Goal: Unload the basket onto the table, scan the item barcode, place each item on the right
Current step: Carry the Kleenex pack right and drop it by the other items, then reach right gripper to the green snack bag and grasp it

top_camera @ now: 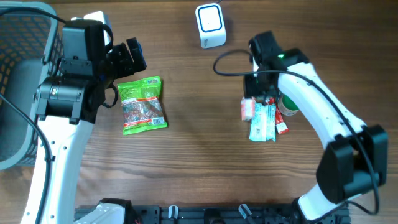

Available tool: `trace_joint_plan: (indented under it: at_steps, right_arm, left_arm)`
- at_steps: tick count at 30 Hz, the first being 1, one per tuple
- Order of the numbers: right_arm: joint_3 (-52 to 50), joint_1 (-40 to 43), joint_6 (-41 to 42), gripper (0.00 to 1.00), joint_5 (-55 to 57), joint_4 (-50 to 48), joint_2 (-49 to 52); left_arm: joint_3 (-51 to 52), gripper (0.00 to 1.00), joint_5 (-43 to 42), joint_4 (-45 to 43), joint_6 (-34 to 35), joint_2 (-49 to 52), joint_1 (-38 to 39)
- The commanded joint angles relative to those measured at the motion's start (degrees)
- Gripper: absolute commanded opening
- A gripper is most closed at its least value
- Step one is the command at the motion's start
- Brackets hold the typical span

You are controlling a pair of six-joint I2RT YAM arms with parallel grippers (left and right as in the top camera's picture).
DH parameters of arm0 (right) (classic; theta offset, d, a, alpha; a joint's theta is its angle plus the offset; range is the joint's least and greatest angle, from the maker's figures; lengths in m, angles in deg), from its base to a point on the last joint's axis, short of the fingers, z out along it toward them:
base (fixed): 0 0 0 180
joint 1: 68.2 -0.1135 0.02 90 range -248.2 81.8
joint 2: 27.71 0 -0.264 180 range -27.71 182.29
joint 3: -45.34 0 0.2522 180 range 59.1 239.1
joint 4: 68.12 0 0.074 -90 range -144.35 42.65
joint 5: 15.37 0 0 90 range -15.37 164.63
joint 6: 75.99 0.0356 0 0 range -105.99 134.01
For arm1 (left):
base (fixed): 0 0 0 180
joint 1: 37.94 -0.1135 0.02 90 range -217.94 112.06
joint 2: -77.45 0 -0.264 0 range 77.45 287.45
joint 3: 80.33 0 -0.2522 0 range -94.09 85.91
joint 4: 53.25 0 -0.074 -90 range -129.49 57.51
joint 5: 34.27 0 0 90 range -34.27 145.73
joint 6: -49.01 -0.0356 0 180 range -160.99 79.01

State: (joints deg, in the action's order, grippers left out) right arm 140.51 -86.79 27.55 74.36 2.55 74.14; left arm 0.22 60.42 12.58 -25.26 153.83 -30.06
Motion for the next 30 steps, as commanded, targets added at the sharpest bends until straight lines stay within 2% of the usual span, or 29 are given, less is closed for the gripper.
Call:
trace_joint_plan:
  at_steps: [1,4,8,12,18,22,24,25,26,27,29,30]
  right_arm:
    - [3.72,-0.42,-1.55,0.57,-22.25,-3.98,-4.22]
    - [2.62,-2.16,-1.46,0.58,-28.33,-9.22,-3.56]
    - [-0.11,-6.62,-1.31,0.59,-27.85,-16.96,-1.46]
    - [-1.66,-10.88,2.23,0.6,-26.84,-23.58,3.78]
    - [-1.66,-19.37,7.37,0.6,-31.74,-42.12,17.07]
    - [-1.66,-23.89,7.58,0.66,-31.32,-54.75,24.28]
    - [-1.66,-25.59,7.65,0.65,-31.08,-59.43,26.8]
    - [-1.66,-26.16,7.67,0.61,-31.06,-60.61,27.56]
    - [-1.66,-26.38,7.74,0.48,-31.08,-60.78,27.91]
    - [-1.66,-26.4,8.13,0.29,-31.1,-60.5,27.91]
    - [-1.66,-25.44,10.69,0.12,-31.12,-59.95,27.26]
    - [-1.66,-24.65,11.17,0.09,-31.12,-59.25,26.84]
  left_arm:
    - [-0.26,1.0,0.5,-0.13,-0.72,-0.09,0.11]
    - [-0.26,1.0,0.52,-0.13,-0.72,-0.09,0.11]
    - [-0.26,1.0,0.52,-0.13,-0.72,-0.09,0.11]
    - [-0.26,1.0,0.5,-0.13,-0.72,-0.09,0.11]
    - [-0.26,1.0,0.5,-0.11,-0.72,-0.09,0.11]
    - [-0.26,1.0,0.5,-0.11,-0.72,-0.09,0.11]
    - [-0.26,1.0,0.52,-0.11,-0.72,-0.09,0.11]
    - [-0.26,1.0,0.52,-0.11,-0.72,-0.09,0.11]
    - [-0.26,1.0,0.5,-0.11,-0.72,-0.09,0.11]
    - [-0.26,1.0,0.52,-0.11,-0.72,-0.09,0.11]
    - [-0.26,1.0,0.52,-0.11,-0.72,-0.09,0.11]
    - [-0.26,1.0,0.52,-0.11,-0.72,-0.09,0.11]
